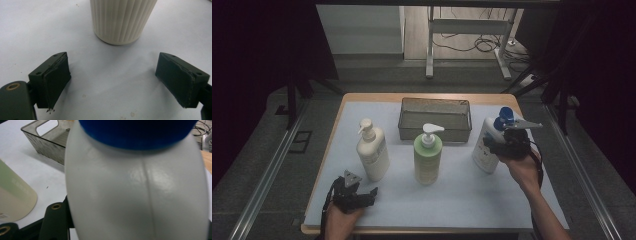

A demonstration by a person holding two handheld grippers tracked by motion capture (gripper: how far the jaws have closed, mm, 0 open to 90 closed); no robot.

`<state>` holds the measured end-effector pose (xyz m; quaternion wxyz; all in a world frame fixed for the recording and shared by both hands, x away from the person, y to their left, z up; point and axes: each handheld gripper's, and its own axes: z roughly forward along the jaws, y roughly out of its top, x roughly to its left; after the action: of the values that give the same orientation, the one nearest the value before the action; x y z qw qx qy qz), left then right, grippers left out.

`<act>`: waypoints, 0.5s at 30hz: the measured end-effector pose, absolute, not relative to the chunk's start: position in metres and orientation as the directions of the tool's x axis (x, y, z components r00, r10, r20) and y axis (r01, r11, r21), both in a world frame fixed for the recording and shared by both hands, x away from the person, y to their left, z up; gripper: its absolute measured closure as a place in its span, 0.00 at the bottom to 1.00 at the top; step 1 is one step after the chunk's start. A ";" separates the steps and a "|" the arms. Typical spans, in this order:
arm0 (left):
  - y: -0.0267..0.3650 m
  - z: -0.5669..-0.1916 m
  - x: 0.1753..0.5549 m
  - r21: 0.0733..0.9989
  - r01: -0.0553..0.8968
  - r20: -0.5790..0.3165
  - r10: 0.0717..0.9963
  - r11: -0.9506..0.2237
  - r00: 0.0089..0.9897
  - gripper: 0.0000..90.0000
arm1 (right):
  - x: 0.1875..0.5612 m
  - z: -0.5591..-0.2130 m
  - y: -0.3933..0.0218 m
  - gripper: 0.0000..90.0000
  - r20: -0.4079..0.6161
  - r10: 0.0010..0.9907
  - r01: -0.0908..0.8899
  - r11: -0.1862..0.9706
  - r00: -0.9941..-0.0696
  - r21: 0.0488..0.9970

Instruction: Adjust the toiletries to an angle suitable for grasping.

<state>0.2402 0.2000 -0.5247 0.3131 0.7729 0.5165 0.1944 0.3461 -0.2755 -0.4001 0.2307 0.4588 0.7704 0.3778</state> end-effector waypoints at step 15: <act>0.200 -0.525 0.240 0.687 0.676 -0.025 0.921 -0.267 0.389 0.13 | 0.337 -0.369 -0.273 0.44 0.009 0.865 0.521 0.294 -0.501 0.801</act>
<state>0.2402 0.1998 -0.5249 0.3144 0.7717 0.5175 0.1946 0.3365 -0.2732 -0.3690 0.2204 0.4480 0.7735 0.3904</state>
